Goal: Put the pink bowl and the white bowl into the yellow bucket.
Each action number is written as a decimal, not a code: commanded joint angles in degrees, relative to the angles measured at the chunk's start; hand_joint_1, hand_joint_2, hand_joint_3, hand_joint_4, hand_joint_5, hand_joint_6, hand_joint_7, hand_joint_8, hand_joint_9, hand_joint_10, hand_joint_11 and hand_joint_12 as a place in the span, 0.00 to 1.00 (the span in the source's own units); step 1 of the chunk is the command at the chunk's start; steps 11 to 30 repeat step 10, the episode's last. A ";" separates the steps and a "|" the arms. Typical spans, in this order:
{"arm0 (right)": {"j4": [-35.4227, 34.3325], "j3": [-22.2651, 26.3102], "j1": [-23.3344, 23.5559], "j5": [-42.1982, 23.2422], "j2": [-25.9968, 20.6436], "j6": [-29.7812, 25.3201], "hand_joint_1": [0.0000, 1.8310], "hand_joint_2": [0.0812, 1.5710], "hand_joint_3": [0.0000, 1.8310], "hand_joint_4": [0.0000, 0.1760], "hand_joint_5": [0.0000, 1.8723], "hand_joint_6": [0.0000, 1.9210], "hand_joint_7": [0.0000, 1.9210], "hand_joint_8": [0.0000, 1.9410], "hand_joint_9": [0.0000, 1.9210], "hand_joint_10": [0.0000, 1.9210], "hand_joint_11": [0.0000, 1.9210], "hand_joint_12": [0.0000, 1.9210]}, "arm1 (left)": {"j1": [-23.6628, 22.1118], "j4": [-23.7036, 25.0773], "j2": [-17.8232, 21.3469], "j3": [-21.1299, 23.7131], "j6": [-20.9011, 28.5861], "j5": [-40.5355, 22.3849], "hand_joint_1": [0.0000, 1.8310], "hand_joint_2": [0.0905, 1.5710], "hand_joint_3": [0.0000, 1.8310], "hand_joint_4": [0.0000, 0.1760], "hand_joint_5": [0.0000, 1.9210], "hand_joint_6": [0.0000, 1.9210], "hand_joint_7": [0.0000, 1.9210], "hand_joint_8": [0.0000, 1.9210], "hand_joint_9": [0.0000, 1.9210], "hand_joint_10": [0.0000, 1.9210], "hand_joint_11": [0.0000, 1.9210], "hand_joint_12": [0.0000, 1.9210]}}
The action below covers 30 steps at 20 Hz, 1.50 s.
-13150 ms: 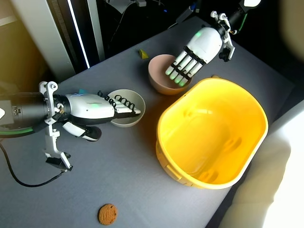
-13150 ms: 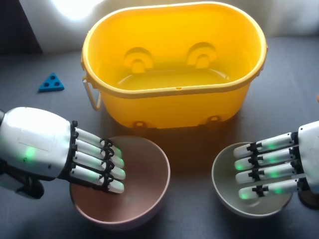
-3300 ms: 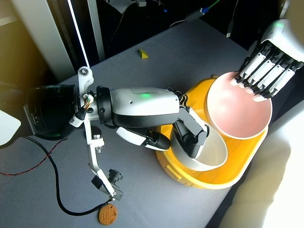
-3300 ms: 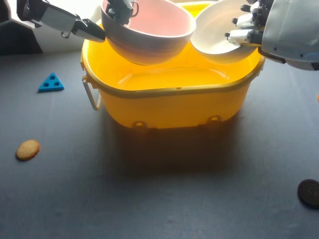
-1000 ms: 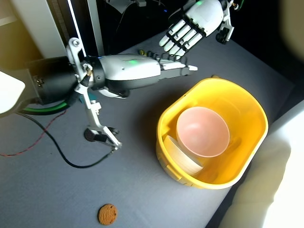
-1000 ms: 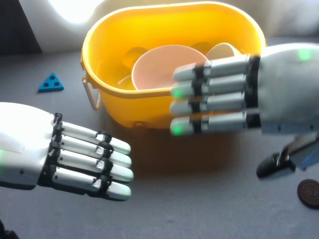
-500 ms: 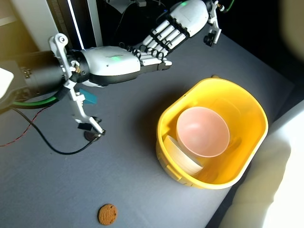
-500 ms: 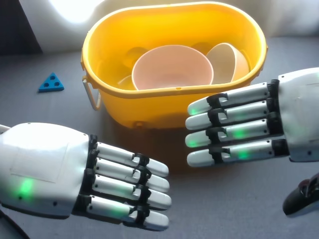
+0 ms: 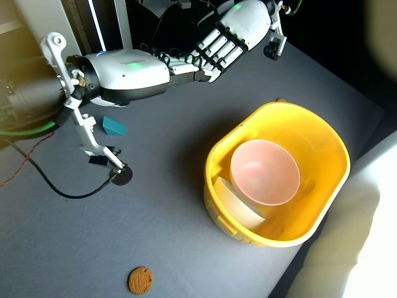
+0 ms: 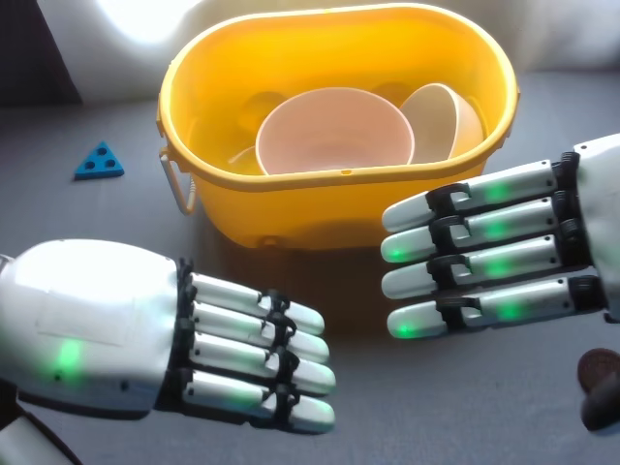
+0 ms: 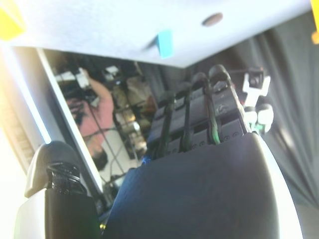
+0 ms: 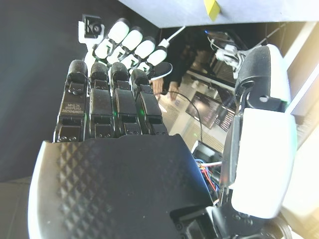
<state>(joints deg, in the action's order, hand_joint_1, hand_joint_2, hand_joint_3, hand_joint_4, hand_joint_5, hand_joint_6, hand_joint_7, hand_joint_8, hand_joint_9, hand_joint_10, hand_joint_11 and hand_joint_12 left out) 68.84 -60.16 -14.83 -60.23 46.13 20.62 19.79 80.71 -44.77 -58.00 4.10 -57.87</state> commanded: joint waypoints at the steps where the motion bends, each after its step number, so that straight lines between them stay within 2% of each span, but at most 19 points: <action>1: -4.73 -0.12 0.63 -4.63 -0.73 -0.36 0.30 0.56 0.00 0.00 0.03 0.00 0.04 0.00 0.03 0.00 0.00 0.11 | -0.18 -4.39 0.70 0.24 -0.10 -2.94 0.05 0.65 0.00 0.00 0.00 0.00 0.00 0.00 0.00 0.00 0.00 0.00; 4: -6.72 0.12 3.06 -6.20 -1.22 -2.15 0.30 0.57 0.00 0.00 0.03 0.00 0.05 0.00 0.03 0.00 0.00 0.12 | -0.24 -5.15 0.95 0.43 -0.29 -2.20 0.08 0.66 0.00 0.00 0.00 0.00 0.00 0.00 0.00 0.00 0.01 0.01; 5: -10.48 1.67 2.87 -4.78 -1.91 1.17 0.32 0.57 0.00 0.00 0.03 0.00 0.05 0.00 0.03 0.00 0.00 0.12 | -0.37 -5.49 0.94 0.43 -0.40 -2.16 0.10 0.68 0.01 0.00 0.00 0.00 0.00 0.00 0.00 0.00 0.01 0.01; 6: -10.70 1.44 2.86 -5.35 -1.42 1.29 0.34 0.57 0.00 0.00 0.03 0.00 0.04 0.00 0.03 0.00 0.00 0.12 | -0.33 -5.68 1.25 0.59 -0.44 -2.11 0.10 0.70 0.01 0.00 0.00 0.00 0.00 0.00 0.00 0.00 0.01 0.01; 7: -10.63 1.38 2.82 -5.36 -1.43 1.30 0.34 0.58 0.00 0.00 0.03 0.00 0.04 0.00 0.03 0.00 0.00 0.12 | -0.36 -5.70 0.97 0.44 -0.60 -2.09 0.10 0.71 0.01 0.00 0.00 0.00 0.00 0.00 0.00 0.00 0.00 0.08; 9: -10.79 1.39 2.80 -5.45 -1.39 1.39 0.35 0.59 0.00 0.00 0.03 0.00 0.04 0.00 0.03 0.00 0.00 0.10 | -0.37 -5.80 1.02 0.52 -1.00 -2.05 0.06 0.75 0.01 0.00 0.00 0.00 0.00 0.00 0.00 0.00 0.00 0.10; 10: -10.79 1.39 2.80 -5.45 -1.39 1.39 0.36 0.59 0.00 0.00 0.03 0.00 0.04 0.00 0.03 0.00 0.00 0.11 | -0.33 -5.80 0.97 0.49 -1.02 -2.07 0.09 0.75 0.00 0.00 0.00 0.00 0.00 0.00 0.00 0.00 0.00 0.13; 30: -10.79 1.39 2.80 -5.45 -1.39 1.39 0.36 0.59 0.00 0.00 0.03 0.00 0.04 0.00 0.03 0.00 0.00 0.11 | -0.33 -5.80 0.97 0.49 -1.02 -2.07 0.09 0.75 0.00 0.00 0.00 0.00 0.00 0.00 0.00 0.00 0.00 0.13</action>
